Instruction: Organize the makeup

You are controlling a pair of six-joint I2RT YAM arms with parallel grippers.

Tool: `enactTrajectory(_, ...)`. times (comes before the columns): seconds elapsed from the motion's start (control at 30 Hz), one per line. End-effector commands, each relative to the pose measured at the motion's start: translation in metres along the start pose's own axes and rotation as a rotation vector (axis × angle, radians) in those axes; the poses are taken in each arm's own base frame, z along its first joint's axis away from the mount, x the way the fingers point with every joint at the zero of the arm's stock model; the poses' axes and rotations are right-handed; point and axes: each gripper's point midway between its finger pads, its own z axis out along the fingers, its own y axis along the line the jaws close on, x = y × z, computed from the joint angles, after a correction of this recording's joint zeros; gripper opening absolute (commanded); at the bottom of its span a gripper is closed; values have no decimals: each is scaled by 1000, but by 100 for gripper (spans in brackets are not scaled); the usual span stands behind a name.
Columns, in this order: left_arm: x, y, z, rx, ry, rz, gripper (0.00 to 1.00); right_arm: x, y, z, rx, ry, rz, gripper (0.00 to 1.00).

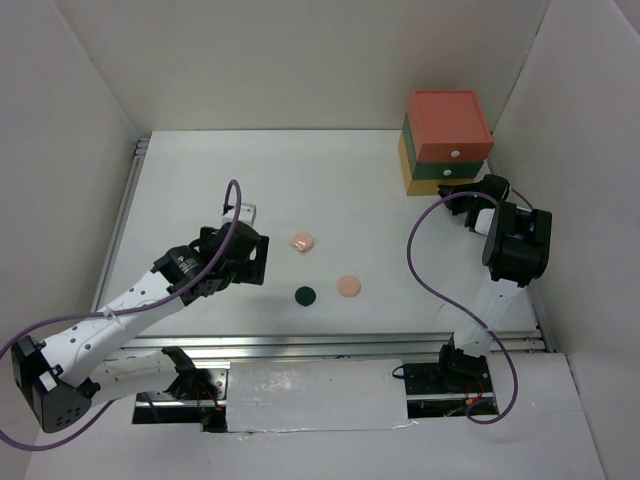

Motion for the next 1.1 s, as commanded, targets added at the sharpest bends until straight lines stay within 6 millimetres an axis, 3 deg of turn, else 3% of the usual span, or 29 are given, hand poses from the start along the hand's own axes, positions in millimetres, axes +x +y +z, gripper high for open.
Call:
enactTrajectory(0.0,-6,-2,1,9,-17,12,99,-7,2,2,0,-18,-18,20)
enactTrajectory(0.4,-5,-2,2,7,-10,17,99,-1,-13,-9,79,7,-28,21)
enactTrajectory(0.9,-6,-2,1,11,-13,15,99,1,-13,-42,89,-17,-90,20)
enactTrajectory(1.07,-6,-2,1,13,-15,13,99,4,-24,-56,115,-22,-88,20)
